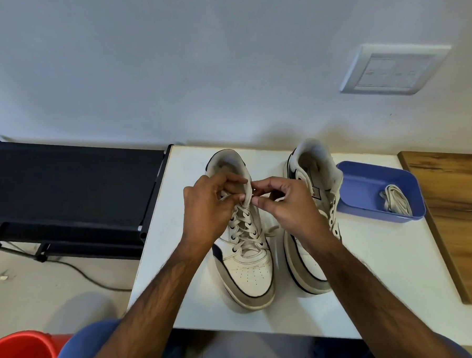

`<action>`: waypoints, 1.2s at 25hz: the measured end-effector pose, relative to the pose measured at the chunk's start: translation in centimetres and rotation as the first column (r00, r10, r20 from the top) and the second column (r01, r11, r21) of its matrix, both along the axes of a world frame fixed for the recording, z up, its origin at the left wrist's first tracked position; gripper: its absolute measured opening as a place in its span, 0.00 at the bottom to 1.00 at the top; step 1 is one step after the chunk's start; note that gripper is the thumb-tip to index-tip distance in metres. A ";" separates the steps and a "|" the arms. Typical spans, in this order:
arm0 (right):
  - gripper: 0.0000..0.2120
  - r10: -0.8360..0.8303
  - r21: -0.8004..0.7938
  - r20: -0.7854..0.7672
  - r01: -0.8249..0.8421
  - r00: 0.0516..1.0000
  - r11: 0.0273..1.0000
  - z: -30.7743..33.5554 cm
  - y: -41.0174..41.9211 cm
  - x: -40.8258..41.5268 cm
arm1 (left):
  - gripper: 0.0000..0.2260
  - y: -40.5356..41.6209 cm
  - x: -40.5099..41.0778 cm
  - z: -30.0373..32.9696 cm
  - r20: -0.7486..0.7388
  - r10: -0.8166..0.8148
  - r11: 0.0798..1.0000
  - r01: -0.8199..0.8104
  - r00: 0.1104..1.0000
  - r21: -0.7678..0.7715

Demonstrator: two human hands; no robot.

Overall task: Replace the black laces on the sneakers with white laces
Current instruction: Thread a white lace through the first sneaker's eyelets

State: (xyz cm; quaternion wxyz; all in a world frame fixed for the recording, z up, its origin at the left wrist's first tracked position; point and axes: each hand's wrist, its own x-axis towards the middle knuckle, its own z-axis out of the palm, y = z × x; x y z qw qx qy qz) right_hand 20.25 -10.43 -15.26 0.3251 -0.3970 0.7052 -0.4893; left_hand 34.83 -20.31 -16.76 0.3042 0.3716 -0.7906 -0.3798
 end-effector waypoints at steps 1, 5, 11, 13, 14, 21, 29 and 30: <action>0.13 -0.006 0.006 -0.007 0.006 1.000 1.000 -0.1 0.0 0.0 | 0.14 -0.1 0.1 -0.1 0.042 -0.007 0.997 0.010 0.999 -0.073; 0.09 -0.078 -0.001 0.026 0.078 0.997 0.997 -0.5 -0.2 0.0 | 0.16 -0.5 0.4 -0.6 0.101 -0.004 0.980 0.024 0.995 -0.196; 0.03 -0.110 0.001 0.061 0.110 0.992 0.994 -0.7 0.0 0.3 | 0.17 -0.8 1.1 -0.6 0.148 -0.094 0.947 0.135 0.984 -0.291; 0.03 -0.112 0.006 0.078 0.112 0.991 0.994 -0.5 -0.2 0.3 | 0.19 -0.6 1.1 -0.2 0.180 -0.138 0.948 0.182 0.974 -0.263; 0.03 -0.116 0.020 0.090 0.115 0.989 0.993 -0.4 -0.3 0.3 | 0.21 -0.5 1.0 -0.2 0.204 -0.146 0.951 0.194 0.968 -0.240; 0.07 -0.234 -0.013 0.172 0.239 0.957 0.971 0.3 -0.3 0.0 | 0.22 -0.3 0.8 0.0 0.198 -0.133 0.984 0.154 0.971 -0.093; 0.11 -0.247 -0.149 0.752 0.522 0.612 0.840 3.1 -0.2 -2.6 | 0.23 -0.5 1.2 0.0 0.189 -0.130 0.989 0.142 0.973 -0.049; 0.10 -0.232 -0.145 0.711 0.461 0.664 0.875 2.9 -0.3 -2.1 | 0.23 -0.5 1.2 0.1 0.182 -0.128 0.989 0.138 0.975 -0.046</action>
